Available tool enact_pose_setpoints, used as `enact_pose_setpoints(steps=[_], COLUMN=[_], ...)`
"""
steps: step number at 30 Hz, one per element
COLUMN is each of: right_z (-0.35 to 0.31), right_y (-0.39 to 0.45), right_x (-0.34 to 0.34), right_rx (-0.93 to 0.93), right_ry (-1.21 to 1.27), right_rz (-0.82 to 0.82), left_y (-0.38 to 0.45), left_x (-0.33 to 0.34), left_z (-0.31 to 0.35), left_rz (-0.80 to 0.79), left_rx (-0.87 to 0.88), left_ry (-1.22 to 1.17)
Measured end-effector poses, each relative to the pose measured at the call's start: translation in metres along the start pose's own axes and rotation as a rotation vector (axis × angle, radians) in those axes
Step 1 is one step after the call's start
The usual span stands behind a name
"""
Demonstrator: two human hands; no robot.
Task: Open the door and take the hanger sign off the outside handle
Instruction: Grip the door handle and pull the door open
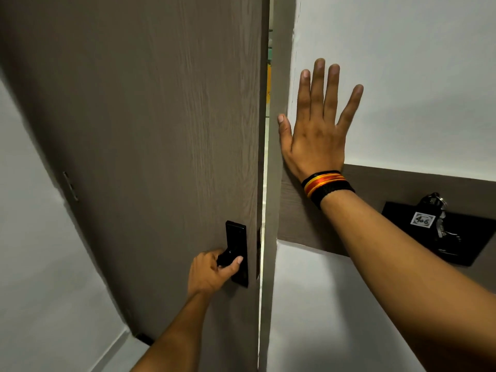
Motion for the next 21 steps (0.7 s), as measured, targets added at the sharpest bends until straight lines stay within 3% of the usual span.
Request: enact_pose_setpoints(steps=[5, 8, 14, 16, 19, 21], right_z=[0.001, 0.000, -0.012, -0.023, -0.049, -0.067], right_y=[0.000, -0.001, -0.083, -0.136, -0.220, -0.259], right_x=[-0.003, -0.011, -0.067, -0.073, -0.068, -0.074], right_rx=[-0.002, -0.038, -0.060, 0.039, 0.156, 0.115], right_ry=[0.039, 0.137, 0.825, 1.027, 1.121, 1.127], right_rz=[-0.088, -0.154, -0.081, -0.362, -0.973, -1.206], left_y=[-0.005, -0.022, -0.061, -0.073, -0.093, -0.106], left_x=[-0.045, -0.062, -0.101, -0.115, -0.138, -0.152], left_z=[0.017, 0.023, 0.022, 0.022, 0.026, 0.027], left_rz=[-0.159, -0.194, -0.150, -0.176, -0.218, -0.268], left_rx=[0.192, 0.238, 0.229, 0.190, 0.173, 0.141], left_ry=[0.283, 0.313, 0.438, 0.515, 0.658, 0.735])
Point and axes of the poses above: each hand's wrist, its own y-axis towards the middle knuckle, its own x-axis out of the palm, z = x × y, the point moved 6 cm from there along y, towards the middle knuckle, and after that the axes turned 3 degrees about z, right-handed, at the moved point
